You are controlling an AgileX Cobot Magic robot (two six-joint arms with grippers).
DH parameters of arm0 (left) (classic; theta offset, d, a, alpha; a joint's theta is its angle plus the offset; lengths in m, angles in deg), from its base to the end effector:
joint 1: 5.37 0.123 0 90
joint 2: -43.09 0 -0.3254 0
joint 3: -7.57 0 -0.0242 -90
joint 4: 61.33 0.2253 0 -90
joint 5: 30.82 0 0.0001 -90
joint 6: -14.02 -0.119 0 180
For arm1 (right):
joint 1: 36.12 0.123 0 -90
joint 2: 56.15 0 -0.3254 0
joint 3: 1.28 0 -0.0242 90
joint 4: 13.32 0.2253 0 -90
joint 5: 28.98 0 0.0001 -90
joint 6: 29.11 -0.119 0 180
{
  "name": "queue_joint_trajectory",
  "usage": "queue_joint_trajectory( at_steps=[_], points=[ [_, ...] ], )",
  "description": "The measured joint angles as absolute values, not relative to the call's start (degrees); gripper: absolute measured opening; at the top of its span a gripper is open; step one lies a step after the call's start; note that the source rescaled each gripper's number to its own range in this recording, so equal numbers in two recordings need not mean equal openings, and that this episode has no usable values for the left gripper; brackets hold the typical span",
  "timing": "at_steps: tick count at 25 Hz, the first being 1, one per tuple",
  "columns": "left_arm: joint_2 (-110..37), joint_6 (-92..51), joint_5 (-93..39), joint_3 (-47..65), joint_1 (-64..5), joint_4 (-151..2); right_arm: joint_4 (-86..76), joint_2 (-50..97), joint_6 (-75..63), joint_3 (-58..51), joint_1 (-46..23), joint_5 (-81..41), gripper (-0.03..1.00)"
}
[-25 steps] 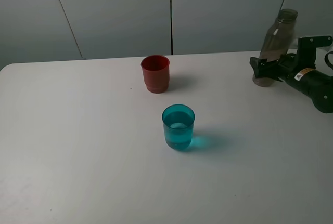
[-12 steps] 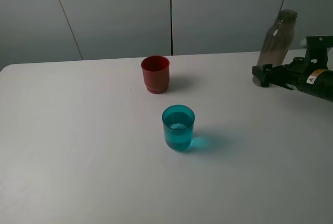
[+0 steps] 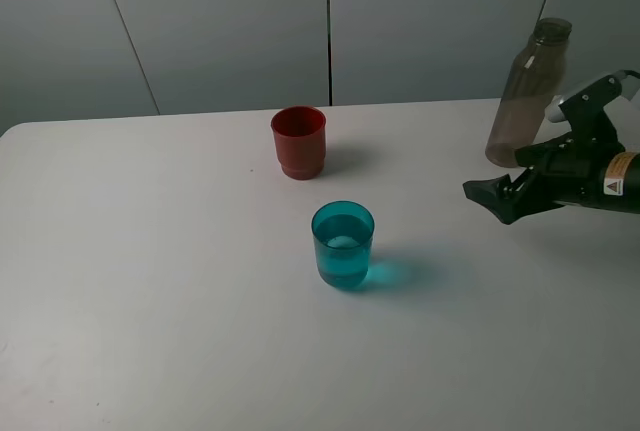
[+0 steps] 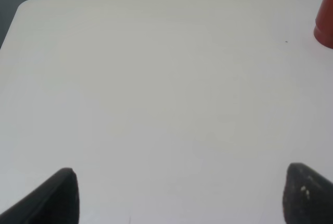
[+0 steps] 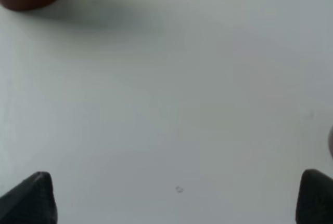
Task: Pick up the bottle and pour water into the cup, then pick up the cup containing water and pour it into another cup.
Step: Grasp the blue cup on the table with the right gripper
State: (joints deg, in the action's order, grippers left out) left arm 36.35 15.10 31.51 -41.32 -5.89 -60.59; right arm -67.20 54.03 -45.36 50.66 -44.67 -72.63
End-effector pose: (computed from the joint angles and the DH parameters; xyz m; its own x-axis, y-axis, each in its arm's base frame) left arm -0.0458 0.0018 0.2525 -0.4688 -0.0086 -0.8833 -0.0071 1.0000 -0.0060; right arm 0.2837 0.0244 0.1543 -0.4558 -0.3321 -0.8258 -0.5677 0.8230 -0.0176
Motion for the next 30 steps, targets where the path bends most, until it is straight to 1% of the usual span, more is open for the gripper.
queue_joint_trajectory(
  at_steps=[7,15,24,30],
  points=[
    [36.3,15.1,31.5,-41.3,-5.9,-60.6,-68.3,53.2,-44.7,57.1,-44.7,-78.3,0.99],
    [36.3,15.1,31.5,-41.3,-5.9,-60.6,-79.2,53.0,-44.7,58.0,-44.7,-83.7,1.0],
    [36.3,15.1,31.5,-41.3,-5.9,-60.6,-81.9,61.9,-43.6,58.0,-38.5,-92.5,1.0],
    [36.3,15.1,31.5,-41.3,-5.9,-60.6,-82.5,65.1,-41.1,57.1,-35.4,-95.3,1.0]
  ],
)
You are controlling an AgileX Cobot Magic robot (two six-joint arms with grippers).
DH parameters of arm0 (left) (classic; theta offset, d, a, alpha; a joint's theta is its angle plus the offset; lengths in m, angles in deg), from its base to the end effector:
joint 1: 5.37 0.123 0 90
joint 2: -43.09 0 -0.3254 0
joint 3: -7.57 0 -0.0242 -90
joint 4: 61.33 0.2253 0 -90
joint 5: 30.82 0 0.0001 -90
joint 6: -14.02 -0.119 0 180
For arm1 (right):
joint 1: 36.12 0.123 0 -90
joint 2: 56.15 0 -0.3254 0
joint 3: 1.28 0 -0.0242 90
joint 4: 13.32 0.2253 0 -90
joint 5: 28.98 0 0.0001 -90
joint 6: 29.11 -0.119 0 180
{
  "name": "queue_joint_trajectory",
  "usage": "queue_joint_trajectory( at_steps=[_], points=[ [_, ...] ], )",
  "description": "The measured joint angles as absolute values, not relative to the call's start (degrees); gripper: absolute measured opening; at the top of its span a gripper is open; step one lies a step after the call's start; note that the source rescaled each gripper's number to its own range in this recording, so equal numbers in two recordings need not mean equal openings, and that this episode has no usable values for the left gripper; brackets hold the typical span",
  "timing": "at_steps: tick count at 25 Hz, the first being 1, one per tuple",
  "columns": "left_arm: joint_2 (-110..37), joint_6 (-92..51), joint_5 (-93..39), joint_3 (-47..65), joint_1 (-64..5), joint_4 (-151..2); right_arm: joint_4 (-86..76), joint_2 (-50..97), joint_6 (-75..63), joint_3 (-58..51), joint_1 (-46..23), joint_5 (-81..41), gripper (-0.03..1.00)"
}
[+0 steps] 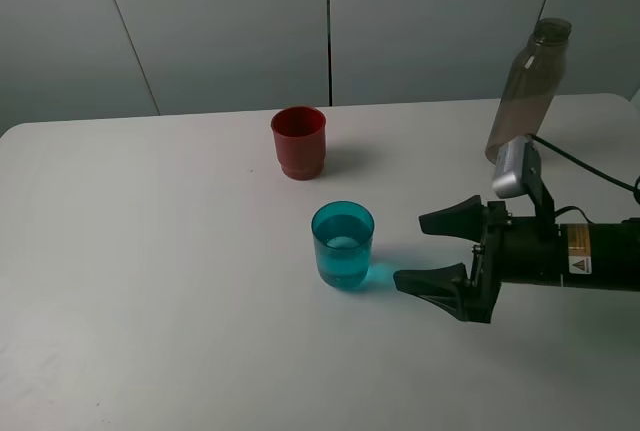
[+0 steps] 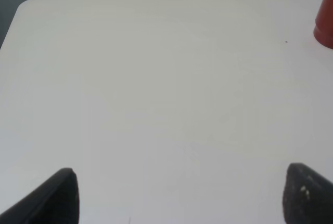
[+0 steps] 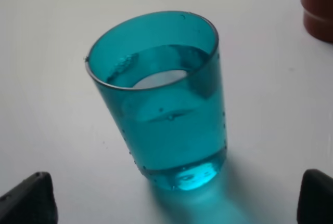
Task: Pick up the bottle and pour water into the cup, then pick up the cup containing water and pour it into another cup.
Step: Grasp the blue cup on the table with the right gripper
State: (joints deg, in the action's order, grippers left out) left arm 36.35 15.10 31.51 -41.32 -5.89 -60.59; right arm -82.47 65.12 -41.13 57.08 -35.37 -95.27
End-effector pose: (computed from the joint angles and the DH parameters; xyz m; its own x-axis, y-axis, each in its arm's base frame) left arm -0.0458 0.0018 0.2525 -0.4688 -0.0086 -0.8833 -0.0071 1.0000 -0.0060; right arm 0.2323 0.1048 0.1283 -0.3249 -0.2977 -0.8977 -0.8909 0.4147 0.1850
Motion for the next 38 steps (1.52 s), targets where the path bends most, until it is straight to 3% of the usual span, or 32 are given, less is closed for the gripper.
queue_joint_trajectory(
  at_steps=[12,38],
  points=[
    [36.3,15.1,31.5,-41.3,-5.9,-60.6,-81.2,69.1,-38.7,50.5,-29.4,-93.3,1.0],
    [36.3,15.1,31.5,-41.3,-5.9,-60.6,-74.6,69.8,-37.2,50.4,-25.3,-93.3,1.0]
  ],
)
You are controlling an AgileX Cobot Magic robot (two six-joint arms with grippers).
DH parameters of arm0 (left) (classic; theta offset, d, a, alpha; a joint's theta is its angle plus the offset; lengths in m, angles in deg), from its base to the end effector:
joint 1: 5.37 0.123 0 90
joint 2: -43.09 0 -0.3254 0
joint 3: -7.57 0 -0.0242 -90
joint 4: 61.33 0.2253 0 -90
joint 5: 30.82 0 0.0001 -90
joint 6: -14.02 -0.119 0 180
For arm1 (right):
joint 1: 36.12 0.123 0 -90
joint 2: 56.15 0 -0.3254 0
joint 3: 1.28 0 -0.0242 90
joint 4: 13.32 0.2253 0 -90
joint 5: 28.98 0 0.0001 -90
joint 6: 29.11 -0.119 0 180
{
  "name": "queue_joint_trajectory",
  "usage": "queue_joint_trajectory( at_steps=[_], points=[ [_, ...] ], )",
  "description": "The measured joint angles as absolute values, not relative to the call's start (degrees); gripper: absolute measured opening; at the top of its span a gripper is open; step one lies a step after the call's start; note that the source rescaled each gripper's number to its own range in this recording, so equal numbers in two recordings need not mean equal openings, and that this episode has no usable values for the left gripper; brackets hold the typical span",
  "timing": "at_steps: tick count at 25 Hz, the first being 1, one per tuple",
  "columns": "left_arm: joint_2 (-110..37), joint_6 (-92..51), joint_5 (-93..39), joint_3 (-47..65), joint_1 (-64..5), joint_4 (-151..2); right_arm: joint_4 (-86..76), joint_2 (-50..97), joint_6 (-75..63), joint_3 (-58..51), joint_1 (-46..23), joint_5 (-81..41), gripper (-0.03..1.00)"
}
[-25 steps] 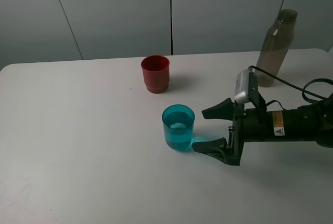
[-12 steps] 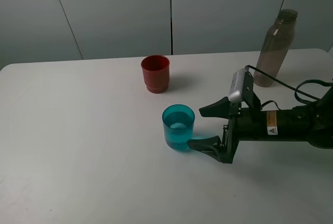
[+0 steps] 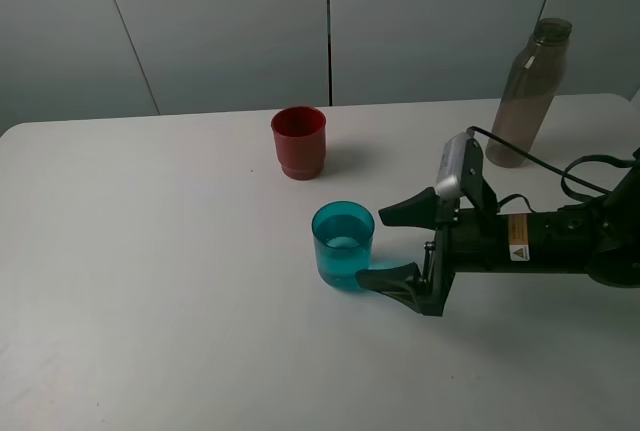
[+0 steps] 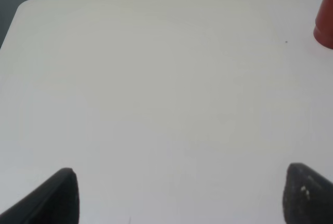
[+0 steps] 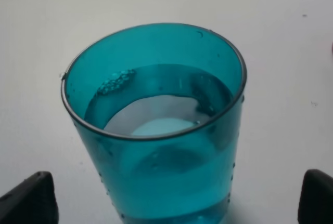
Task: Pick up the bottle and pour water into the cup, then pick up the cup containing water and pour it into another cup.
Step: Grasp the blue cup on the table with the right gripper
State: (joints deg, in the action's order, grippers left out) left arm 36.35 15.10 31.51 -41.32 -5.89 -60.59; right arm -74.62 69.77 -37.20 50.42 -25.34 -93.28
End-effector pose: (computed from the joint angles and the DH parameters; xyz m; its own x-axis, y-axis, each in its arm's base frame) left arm -0.0458 0.0018 0.2525 -0.4688 -0.0086 -0.8833 -0.0071 1.0000 -0.0060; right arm 0.2555 0.1444 0.1129 -0.2293 -0.3582 -0.9050 -0.9277 0.3618 0.0919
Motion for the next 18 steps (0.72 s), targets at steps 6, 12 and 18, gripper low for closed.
queue_joint_trajectory(
  at_steps=[6,12,18],
  points=[
    [36.3,15.3,31.5,-41.3,-5.9,-60.6,-73.2,69.8,-37.2,50.4,-25.3,-92.9,1.0],
    [36.3,15.3,31.5,-41.3,-5.9,-60.6,-73.1,70.0,-37.2,50.4,-25.3,-95.4,1.0],
    [36.3,15.3,31.5,-41.3,-5.9,-60.6,-74.3,70.0,-37.3,50.4,-25.3,-97.6,1.0]
  ],
)
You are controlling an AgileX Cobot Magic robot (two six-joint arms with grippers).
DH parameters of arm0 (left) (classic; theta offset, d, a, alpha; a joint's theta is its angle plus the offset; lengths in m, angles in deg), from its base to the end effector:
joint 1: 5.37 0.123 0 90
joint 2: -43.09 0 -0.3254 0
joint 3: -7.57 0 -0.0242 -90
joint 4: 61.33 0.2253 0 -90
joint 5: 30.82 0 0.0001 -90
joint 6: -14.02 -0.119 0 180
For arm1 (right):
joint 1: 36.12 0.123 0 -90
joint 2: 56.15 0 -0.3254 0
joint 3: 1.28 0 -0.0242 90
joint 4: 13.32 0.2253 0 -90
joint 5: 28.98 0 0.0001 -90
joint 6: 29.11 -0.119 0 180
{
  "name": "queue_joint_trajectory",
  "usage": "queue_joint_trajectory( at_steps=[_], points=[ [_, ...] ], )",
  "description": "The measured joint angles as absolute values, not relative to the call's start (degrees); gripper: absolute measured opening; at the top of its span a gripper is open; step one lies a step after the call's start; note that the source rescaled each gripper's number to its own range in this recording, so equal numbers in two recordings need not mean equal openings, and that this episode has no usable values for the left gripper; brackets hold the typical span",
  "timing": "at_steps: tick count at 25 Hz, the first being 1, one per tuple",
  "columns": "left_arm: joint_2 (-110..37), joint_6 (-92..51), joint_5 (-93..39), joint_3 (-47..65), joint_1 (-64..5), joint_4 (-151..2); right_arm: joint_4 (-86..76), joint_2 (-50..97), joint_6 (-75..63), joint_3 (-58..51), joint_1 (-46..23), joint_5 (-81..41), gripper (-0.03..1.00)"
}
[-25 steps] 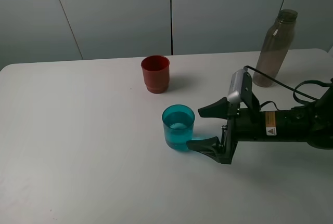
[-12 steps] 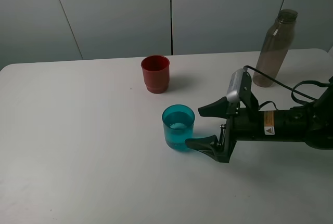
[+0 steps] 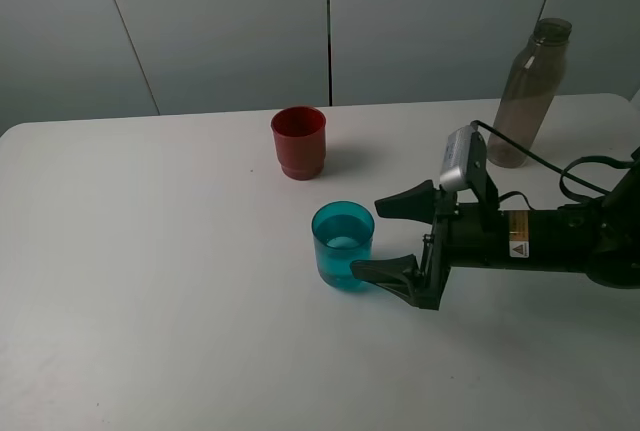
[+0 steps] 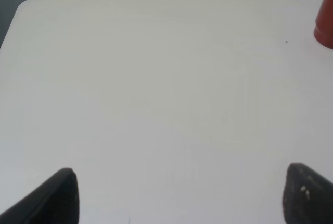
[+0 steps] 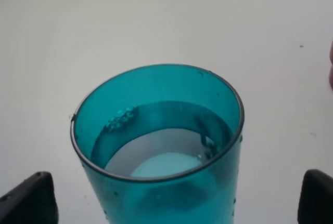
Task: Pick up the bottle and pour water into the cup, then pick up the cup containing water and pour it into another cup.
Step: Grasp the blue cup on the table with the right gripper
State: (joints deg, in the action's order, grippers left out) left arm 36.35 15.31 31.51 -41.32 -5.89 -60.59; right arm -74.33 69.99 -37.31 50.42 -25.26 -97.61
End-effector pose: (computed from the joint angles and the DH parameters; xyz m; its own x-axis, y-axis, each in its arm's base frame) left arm -0.0458 0.0018 0.2525 -0.4687 -0.0123 -0.8833 -0.0088 0.9999 -0.0092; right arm 0.2566 0.1479 0.1202 -0.2135 -0.2918 -0.9324 -0.9288 0.3566 0.1010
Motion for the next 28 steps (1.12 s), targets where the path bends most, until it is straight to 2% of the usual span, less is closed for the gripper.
queue_joint_trajectory(
  at_steps=[12,28],
  points=[
    [36.3,15.3,31.5,-41.3,-5.9,-60.6,-75.2,70.0,-37.4,50.4,-25.3,-98.1,1.0],
    [36.3,15.3,31.5,-41.3,-5.9,-60.6,-65.1,70.0,-39.1,50.4,-18.1,-98.1,1.0]
  ],
)
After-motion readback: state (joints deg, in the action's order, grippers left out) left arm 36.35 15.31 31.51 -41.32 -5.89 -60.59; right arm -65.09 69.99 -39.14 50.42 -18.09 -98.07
